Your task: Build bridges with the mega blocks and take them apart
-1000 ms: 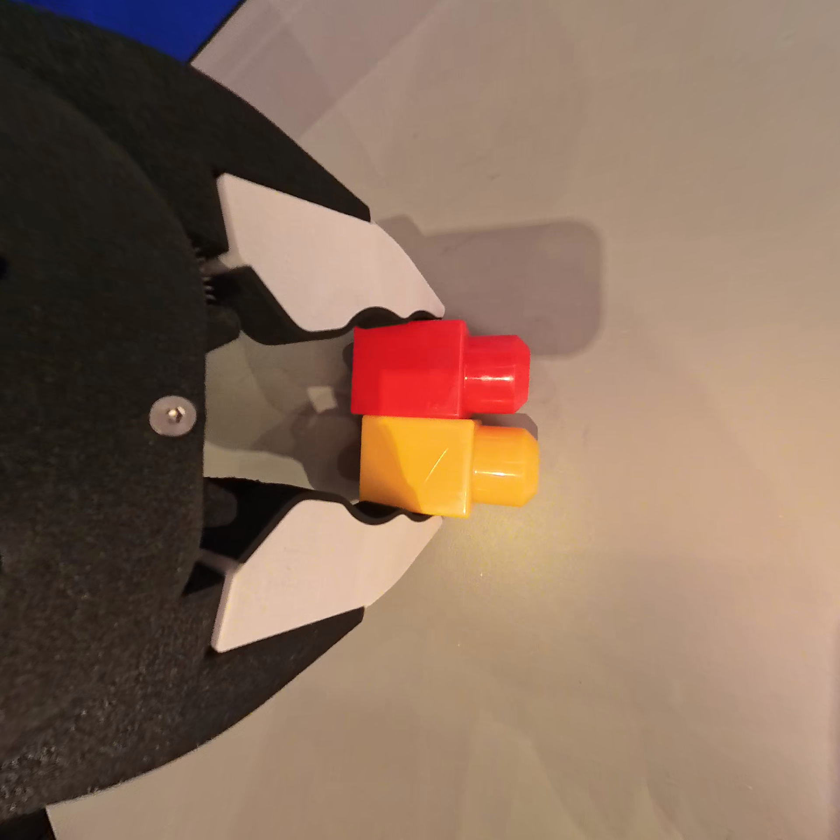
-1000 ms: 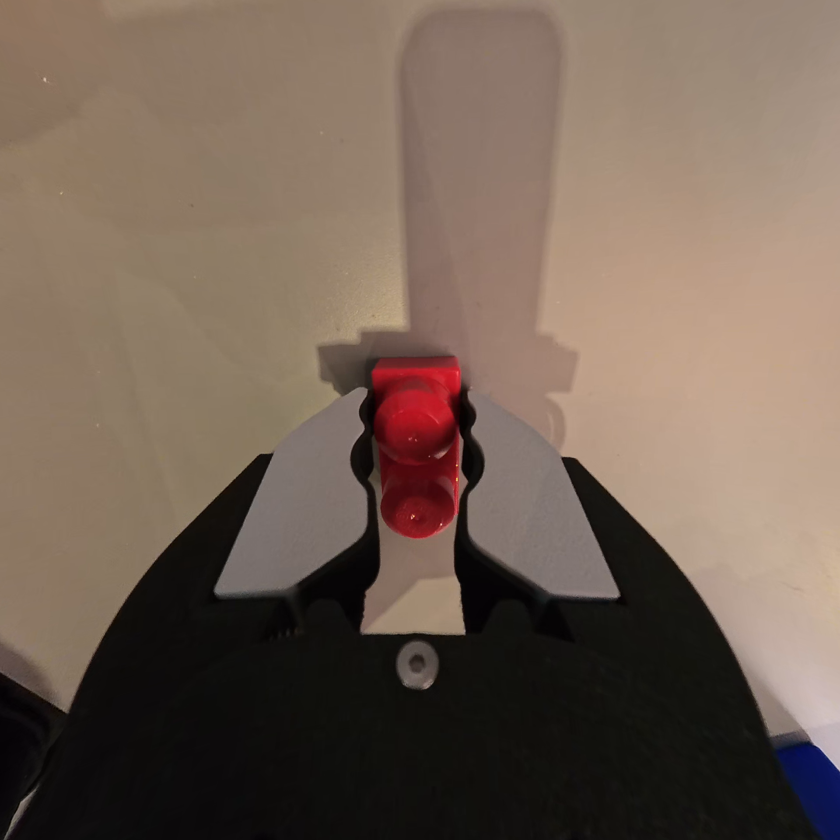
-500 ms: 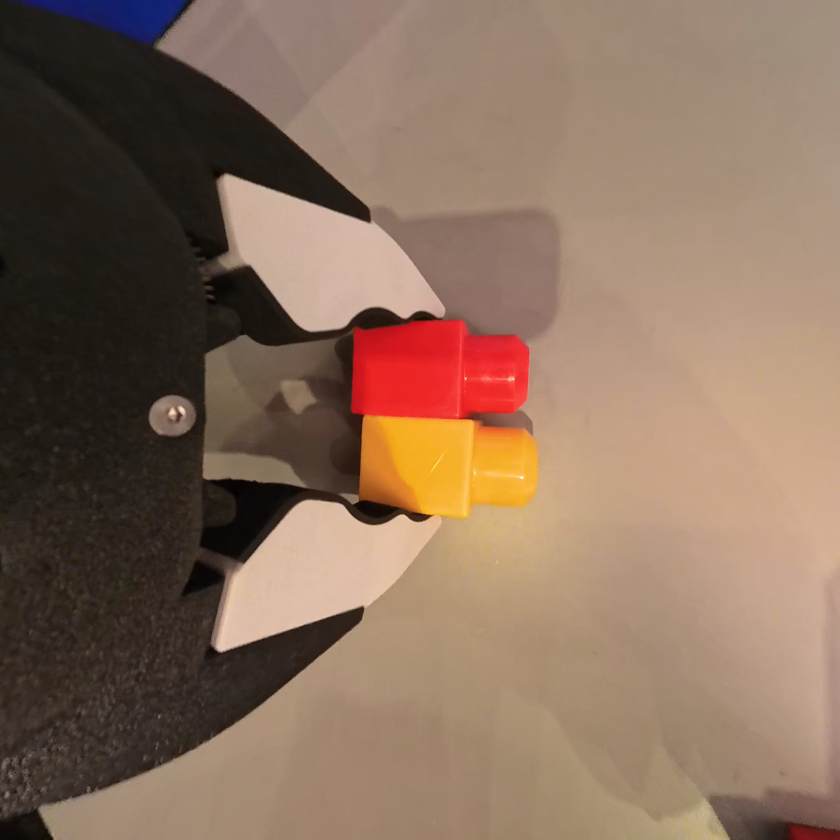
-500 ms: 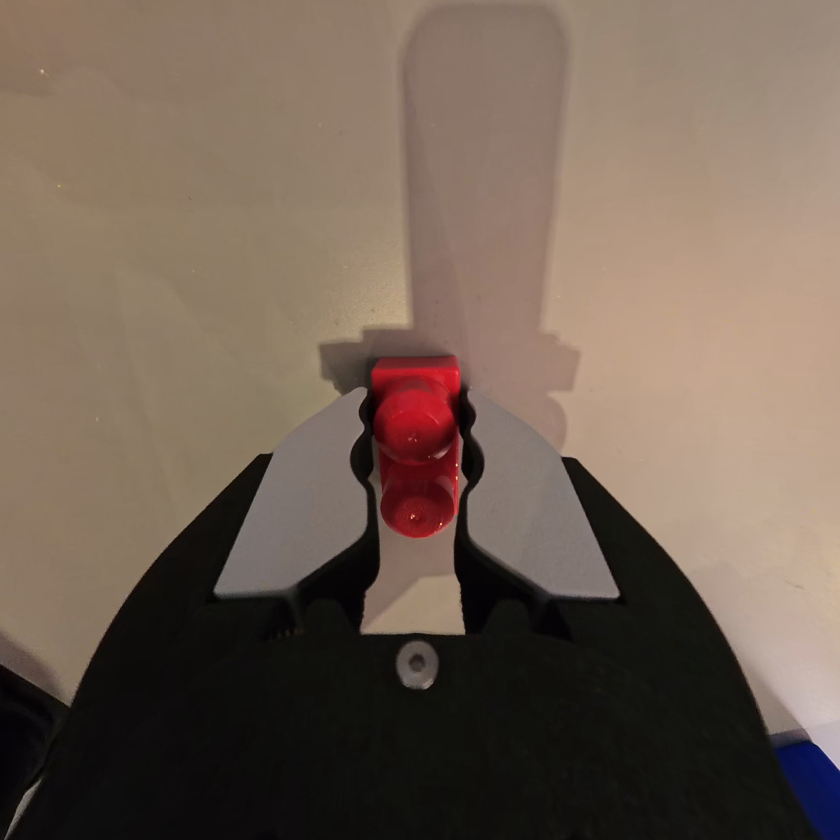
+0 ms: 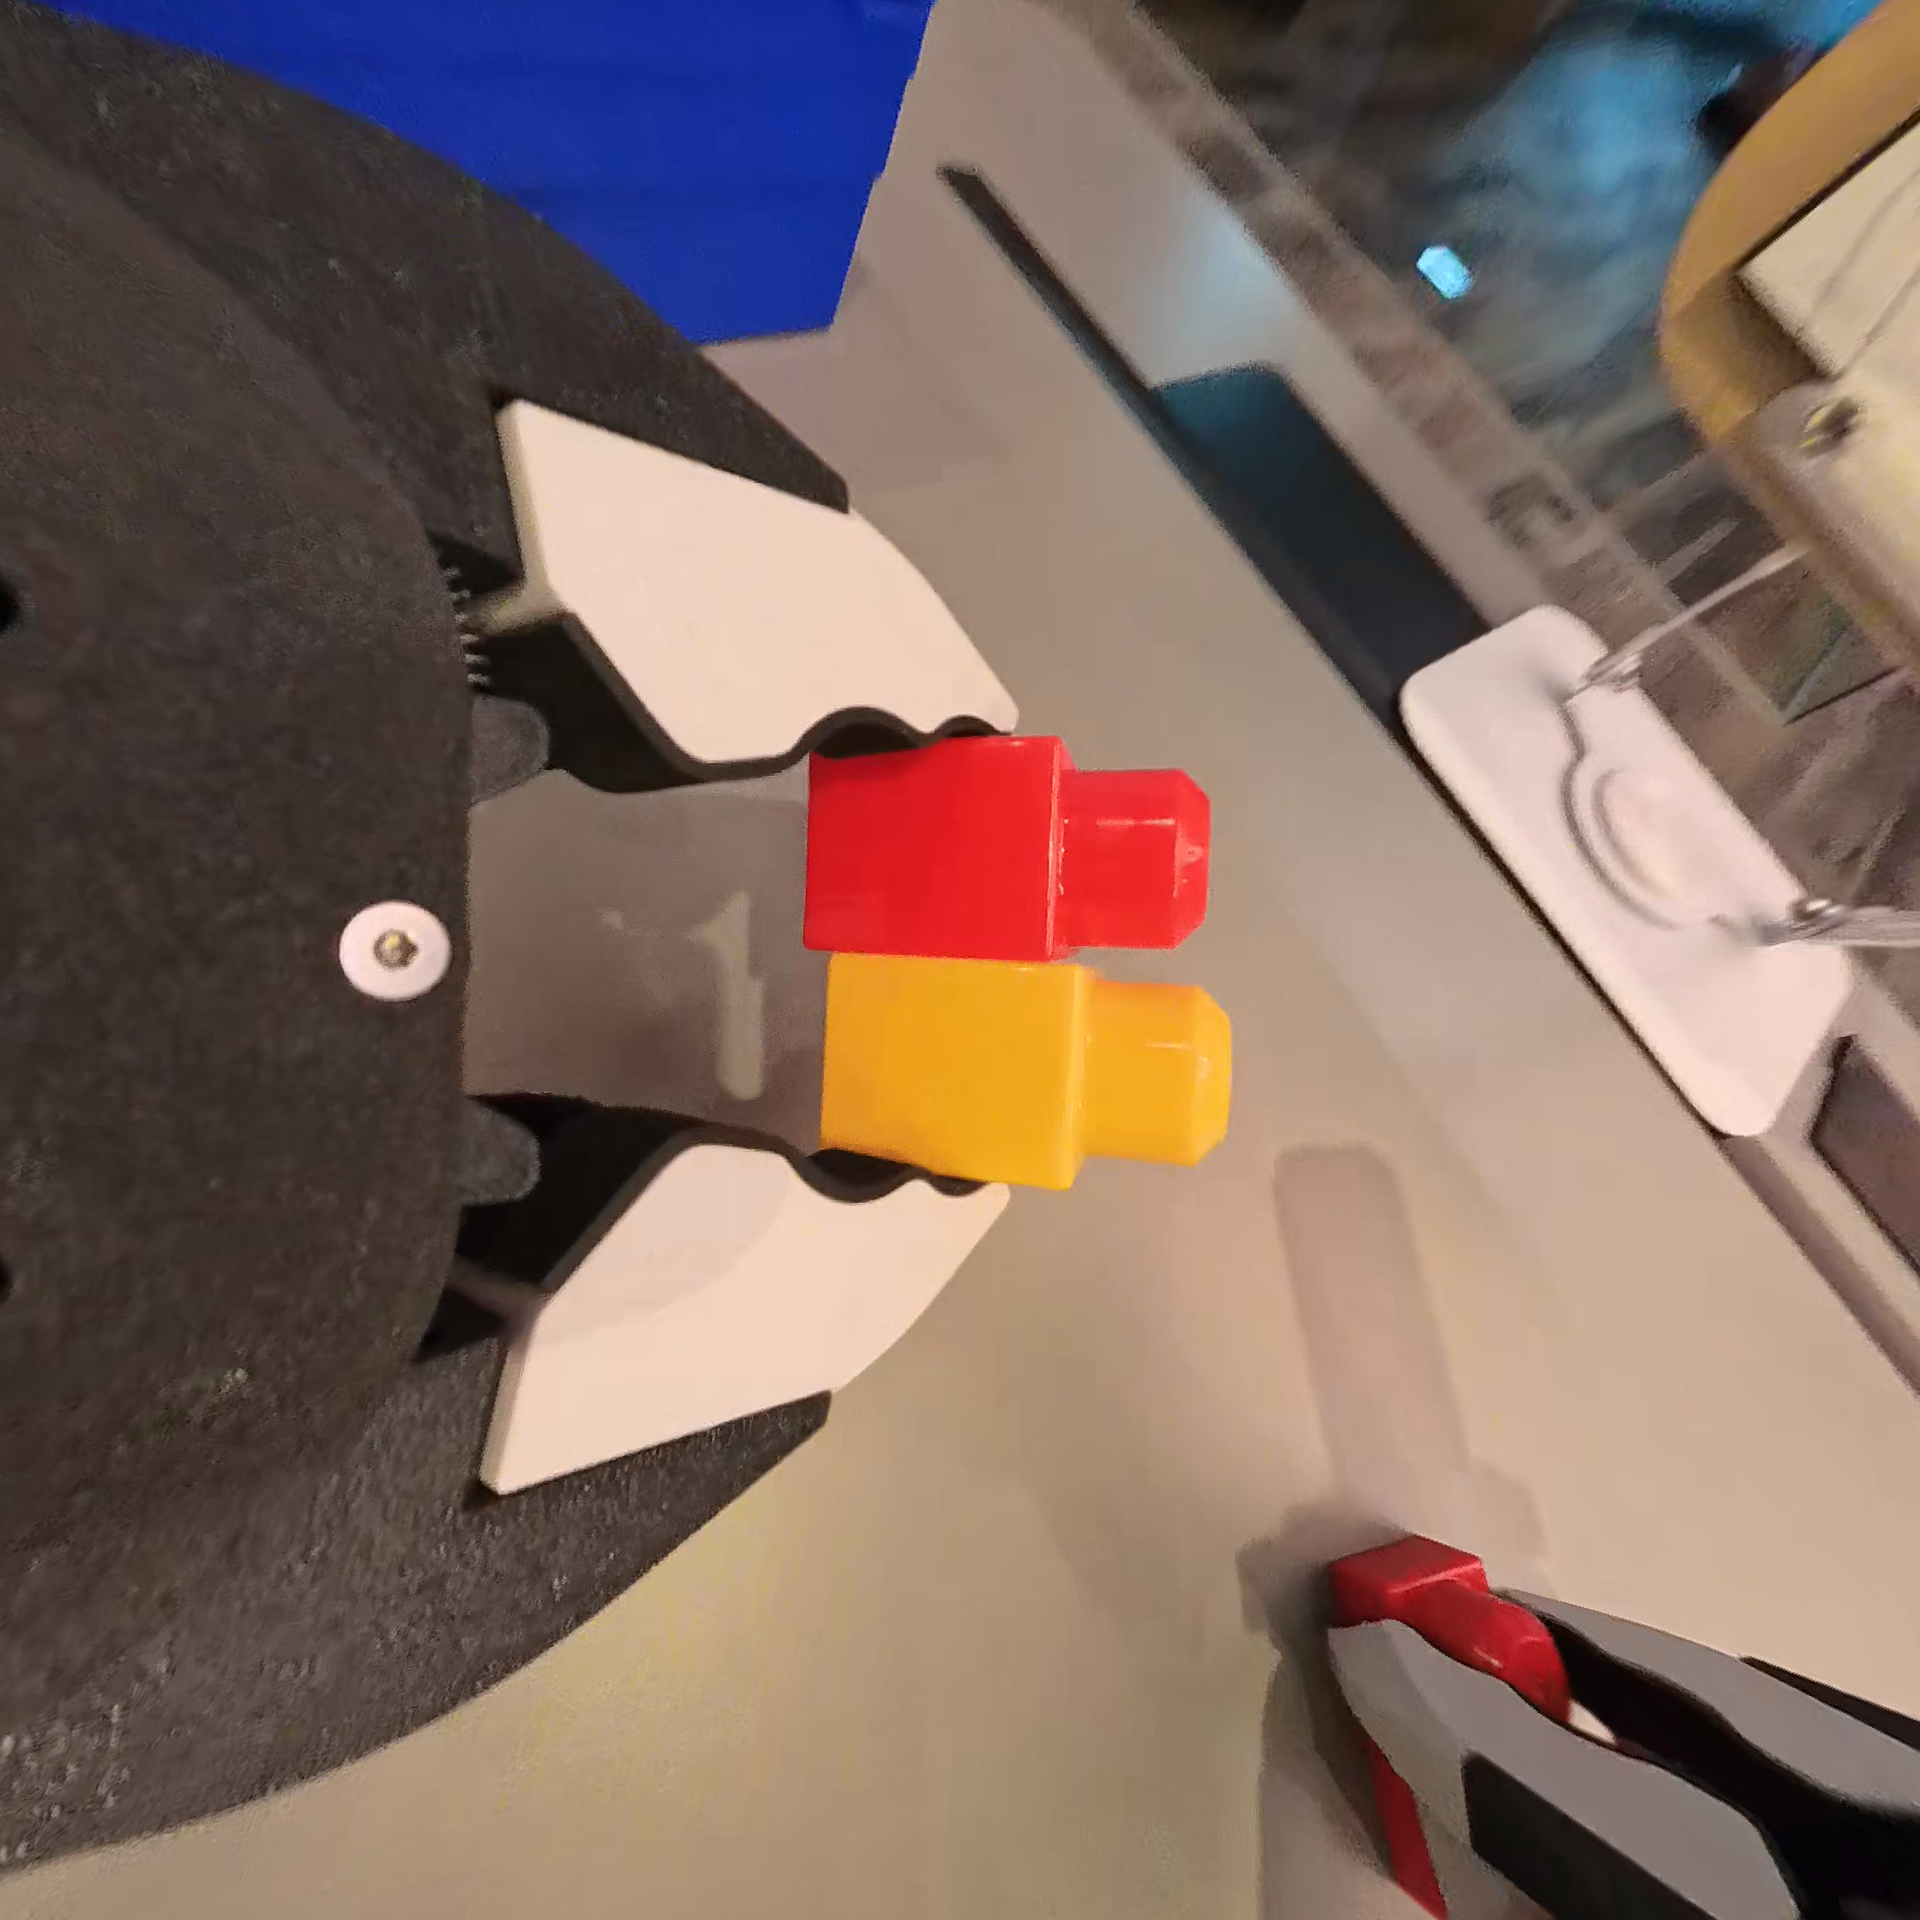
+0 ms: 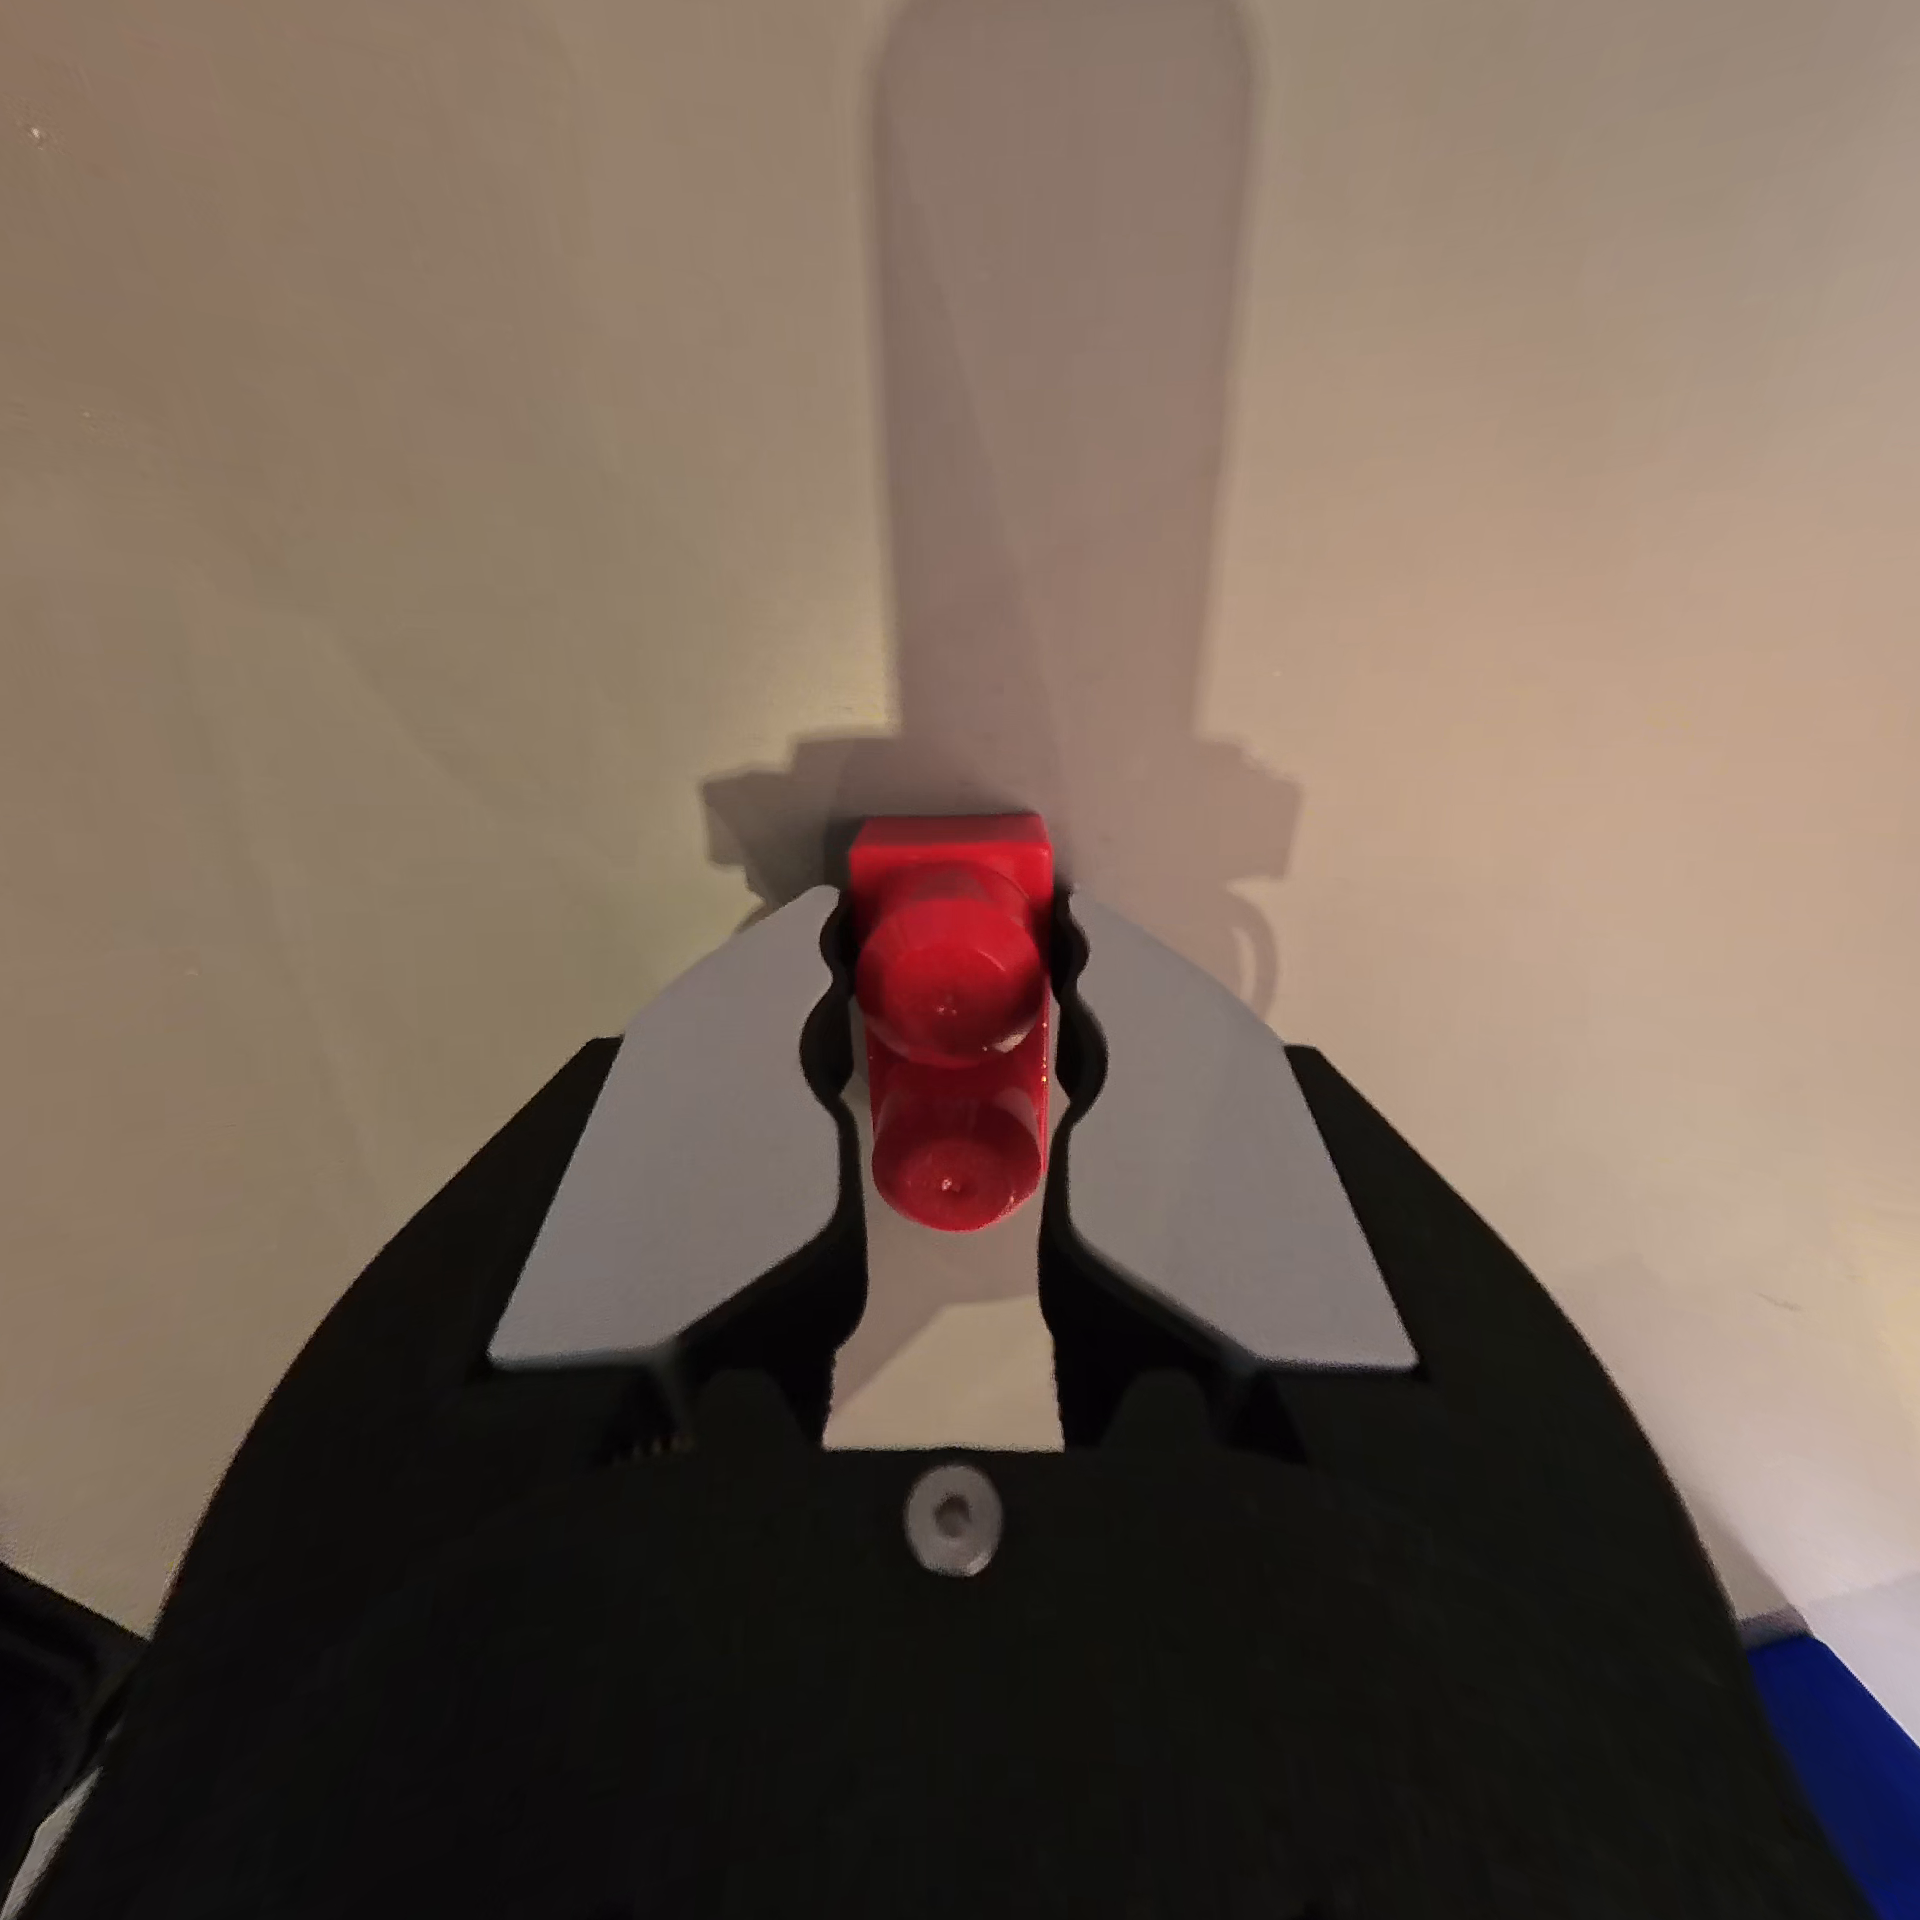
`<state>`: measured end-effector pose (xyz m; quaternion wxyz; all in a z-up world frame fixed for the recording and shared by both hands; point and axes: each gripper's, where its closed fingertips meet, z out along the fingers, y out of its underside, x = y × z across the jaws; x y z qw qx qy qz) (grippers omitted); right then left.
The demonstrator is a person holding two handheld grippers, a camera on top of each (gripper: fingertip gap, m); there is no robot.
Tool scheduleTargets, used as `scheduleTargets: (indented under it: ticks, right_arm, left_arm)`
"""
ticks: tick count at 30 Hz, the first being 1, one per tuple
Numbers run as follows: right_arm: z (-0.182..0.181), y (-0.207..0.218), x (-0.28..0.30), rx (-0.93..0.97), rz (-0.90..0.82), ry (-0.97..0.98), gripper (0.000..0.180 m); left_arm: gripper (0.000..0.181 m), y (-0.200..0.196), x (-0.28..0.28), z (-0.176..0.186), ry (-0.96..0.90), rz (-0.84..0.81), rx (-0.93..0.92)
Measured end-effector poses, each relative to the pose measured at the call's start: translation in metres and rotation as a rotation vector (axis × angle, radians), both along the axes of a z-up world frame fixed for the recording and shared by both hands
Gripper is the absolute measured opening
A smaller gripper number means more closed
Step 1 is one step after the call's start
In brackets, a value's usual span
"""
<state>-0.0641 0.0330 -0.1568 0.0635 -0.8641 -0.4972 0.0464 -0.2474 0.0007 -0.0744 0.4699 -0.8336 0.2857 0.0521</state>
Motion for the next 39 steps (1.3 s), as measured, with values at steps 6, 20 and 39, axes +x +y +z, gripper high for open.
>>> scheduleTargets:
  ticks: [6, 20, 39]
  right_arm:
    - [0.0, 0.0, 0.0, 0.013, -0.021, -0.013, 0.039]
    - [0.073, 0.002, -0.033, 0.101, -0.011, 0.373, 0.059]
    - [0.137, -0.028, -0.1, -0.06, 0.056, 0.913, 0.05]
  left_arm:
    - [0.075, -0.004, 0.018, 0.014, 0.0, -0.007, 0.084]
    - [0.075, -0.009, 0.026, 0.033, 0.041, -0.065, 0.131]
    - [0.075, -0.026, 0.035, -0.02, 0.09, -0.204, -0.193]
